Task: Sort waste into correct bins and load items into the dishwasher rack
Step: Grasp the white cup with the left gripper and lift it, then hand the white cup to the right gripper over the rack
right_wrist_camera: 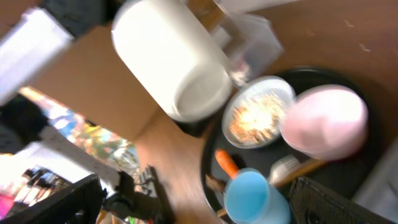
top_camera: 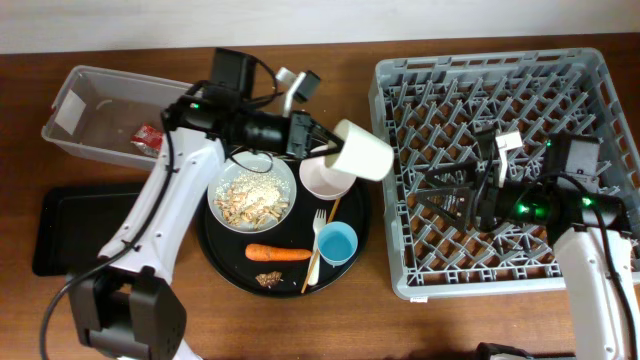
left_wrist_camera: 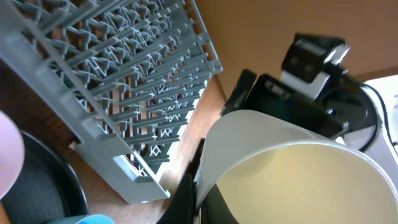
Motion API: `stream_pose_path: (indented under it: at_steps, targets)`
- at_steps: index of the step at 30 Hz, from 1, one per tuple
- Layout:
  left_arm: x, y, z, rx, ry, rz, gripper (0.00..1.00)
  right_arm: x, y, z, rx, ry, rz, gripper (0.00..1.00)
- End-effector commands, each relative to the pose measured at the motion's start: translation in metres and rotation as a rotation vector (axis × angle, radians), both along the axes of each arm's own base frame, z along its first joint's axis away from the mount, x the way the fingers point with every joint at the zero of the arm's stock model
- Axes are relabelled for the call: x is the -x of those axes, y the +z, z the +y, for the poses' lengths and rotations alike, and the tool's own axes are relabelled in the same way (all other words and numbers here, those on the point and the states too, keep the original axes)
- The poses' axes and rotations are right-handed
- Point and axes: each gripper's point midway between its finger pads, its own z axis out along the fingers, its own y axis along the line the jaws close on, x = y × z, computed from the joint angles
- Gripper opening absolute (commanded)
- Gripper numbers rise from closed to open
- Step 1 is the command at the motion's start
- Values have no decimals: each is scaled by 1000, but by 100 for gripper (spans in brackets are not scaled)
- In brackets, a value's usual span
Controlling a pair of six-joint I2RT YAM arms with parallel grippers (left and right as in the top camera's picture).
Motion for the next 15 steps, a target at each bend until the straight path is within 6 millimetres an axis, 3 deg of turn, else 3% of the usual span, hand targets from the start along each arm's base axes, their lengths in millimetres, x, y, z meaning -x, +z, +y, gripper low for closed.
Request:
stream_pose_path:
  at_steps: [1, 4, 8, 13, 15]
  targets:
    - [24, 2, -30, 0, -92, -19, 0, 13, 27, 26, -111, 163, -118, 99]
    - [38, 3, -44, 0, -126, 18, 0, 13, 23, 41, -60, 206, -173, 99]
    - [47, 9, -50, 29, -149, 75, 0, 5, 17, 39, -10, 181, -195, 97]
    - [49, 12, -50, 47, -162, 79, 0, -13, -9, 30, 149, 80, -156, 97]
    - [49, 12, -50, 47, -162, 80, 0, -15, -7, 30, 149, 80, -179, 97]
